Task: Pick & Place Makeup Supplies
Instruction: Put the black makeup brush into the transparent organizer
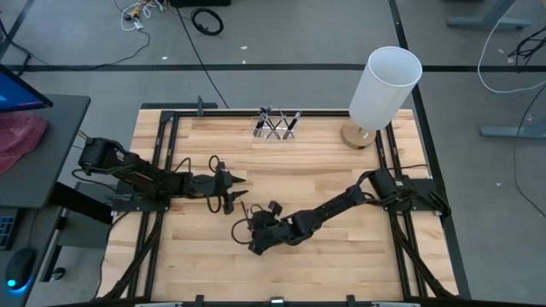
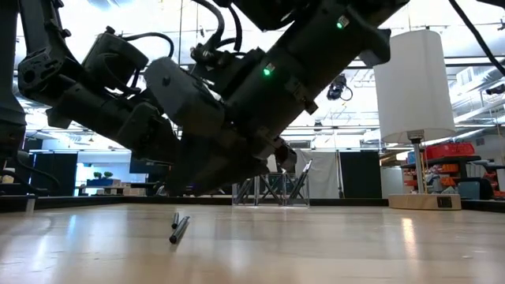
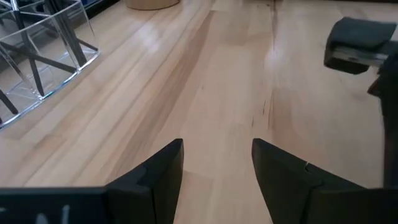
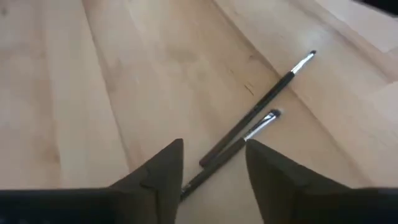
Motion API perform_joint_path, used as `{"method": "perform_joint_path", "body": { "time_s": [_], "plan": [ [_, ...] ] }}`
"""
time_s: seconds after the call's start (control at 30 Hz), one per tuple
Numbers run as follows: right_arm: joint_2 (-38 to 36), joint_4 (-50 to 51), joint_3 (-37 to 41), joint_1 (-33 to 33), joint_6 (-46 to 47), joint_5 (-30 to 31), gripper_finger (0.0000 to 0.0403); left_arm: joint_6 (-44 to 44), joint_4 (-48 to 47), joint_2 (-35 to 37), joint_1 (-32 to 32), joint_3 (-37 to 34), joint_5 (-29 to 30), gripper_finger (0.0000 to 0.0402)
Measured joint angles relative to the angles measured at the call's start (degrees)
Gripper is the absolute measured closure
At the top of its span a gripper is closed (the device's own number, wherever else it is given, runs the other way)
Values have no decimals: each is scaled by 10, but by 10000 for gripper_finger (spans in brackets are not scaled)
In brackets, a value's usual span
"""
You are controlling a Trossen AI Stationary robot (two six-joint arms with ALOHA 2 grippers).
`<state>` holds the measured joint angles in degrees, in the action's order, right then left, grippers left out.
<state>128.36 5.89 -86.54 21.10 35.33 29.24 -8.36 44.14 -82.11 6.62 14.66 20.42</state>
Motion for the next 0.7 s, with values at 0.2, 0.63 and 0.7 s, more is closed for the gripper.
{"method": "perform_joint_path", "body": {
  "time_s": [0.2, 0.63, 0.7],
  "plan": [
    [33, -7, 1, 0, -28, 10, 209, 0, 7, 0, 0, 0, -1, 207],
    [34, 114, 8, -1, -28, 21, 299, 2, 14, 0, 0, 0, -1, 207],
    [26, 102, 31, -3, -23, 24, 313, 2, 14, 0, 0, 0, -1, 207]
  ]
}}
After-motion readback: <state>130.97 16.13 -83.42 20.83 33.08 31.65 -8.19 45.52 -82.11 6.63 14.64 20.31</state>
